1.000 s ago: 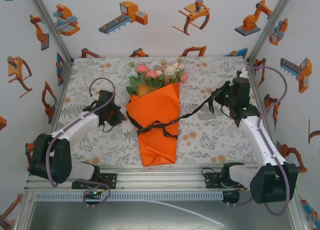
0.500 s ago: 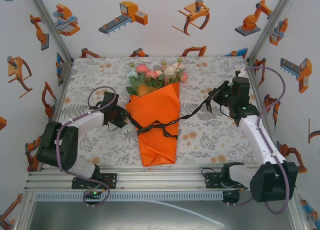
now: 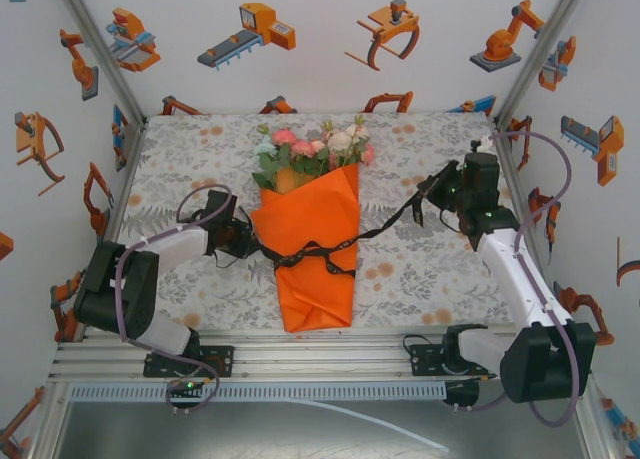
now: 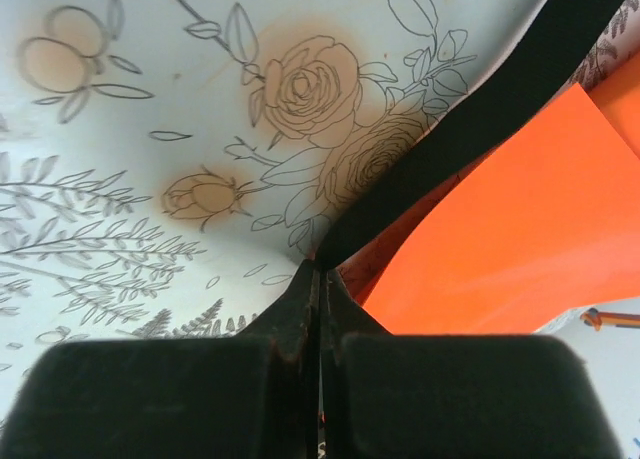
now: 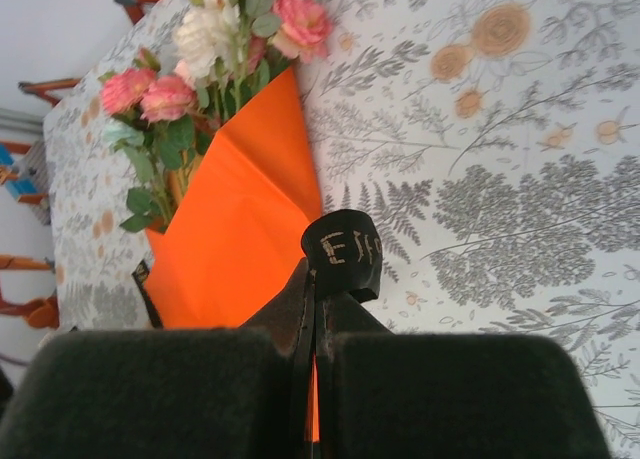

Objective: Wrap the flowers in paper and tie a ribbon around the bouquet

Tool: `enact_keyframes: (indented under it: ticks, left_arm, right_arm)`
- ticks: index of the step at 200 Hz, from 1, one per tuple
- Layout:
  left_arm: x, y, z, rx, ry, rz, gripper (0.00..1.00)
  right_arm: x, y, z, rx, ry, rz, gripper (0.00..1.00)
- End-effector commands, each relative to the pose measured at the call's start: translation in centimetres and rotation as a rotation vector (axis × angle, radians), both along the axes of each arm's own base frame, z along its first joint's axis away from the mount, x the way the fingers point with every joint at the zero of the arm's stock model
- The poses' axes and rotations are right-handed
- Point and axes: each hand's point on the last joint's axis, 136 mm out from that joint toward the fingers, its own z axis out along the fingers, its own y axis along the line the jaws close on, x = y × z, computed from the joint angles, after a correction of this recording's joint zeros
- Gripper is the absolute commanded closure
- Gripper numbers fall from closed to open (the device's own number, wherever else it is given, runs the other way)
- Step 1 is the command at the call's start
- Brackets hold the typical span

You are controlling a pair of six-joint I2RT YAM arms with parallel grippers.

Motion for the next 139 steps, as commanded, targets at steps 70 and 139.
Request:
enact_keyframes:
  ticks: [70, 139]
  left_arm:
    - [-2.1, 10.2, 0.3, 0.124, 0.046, 0.139, 1.0]
    - [-4.0, 20.1, 1.0, 0.066, 0.031, 0.436, 1.0]
  right_arm:
    - [0.2, -14.3, -7.4, -0.13, 0.237, -0.496, 1.0]
    - [-3.0, -22.8, -14.4, -0.112, 0.399, -0.788, 1.0]
